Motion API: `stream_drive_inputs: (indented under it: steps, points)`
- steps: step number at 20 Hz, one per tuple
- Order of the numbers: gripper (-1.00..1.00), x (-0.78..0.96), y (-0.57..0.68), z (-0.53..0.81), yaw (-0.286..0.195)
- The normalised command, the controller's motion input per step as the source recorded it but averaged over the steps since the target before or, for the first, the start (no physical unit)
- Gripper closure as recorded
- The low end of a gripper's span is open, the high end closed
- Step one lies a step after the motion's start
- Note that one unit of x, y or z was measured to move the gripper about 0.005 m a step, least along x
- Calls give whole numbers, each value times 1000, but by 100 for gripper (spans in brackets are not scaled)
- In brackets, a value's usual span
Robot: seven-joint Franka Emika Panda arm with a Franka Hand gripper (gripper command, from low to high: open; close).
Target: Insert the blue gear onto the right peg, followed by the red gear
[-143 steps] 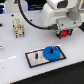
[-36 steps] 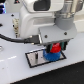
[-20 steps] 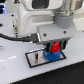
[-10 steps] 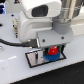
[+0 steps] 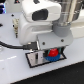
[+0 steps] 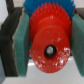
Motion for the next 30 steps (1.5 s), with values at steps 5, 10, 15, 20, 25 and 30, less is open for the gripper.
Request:
stream_drive_inputs:
  steps: [5, 10, 15, 20, 25, 30]
  points:
    - [100, 141, 31, -41, 0]
    - [100, 126, 25, -29, 0]
    - [100, 134, 30, -39, 0]
    - [-100, 98, 19, -28, 0]
    - [-100, -21, 81, 206, 0]
    - [-100, -11, 47, 100, 0]
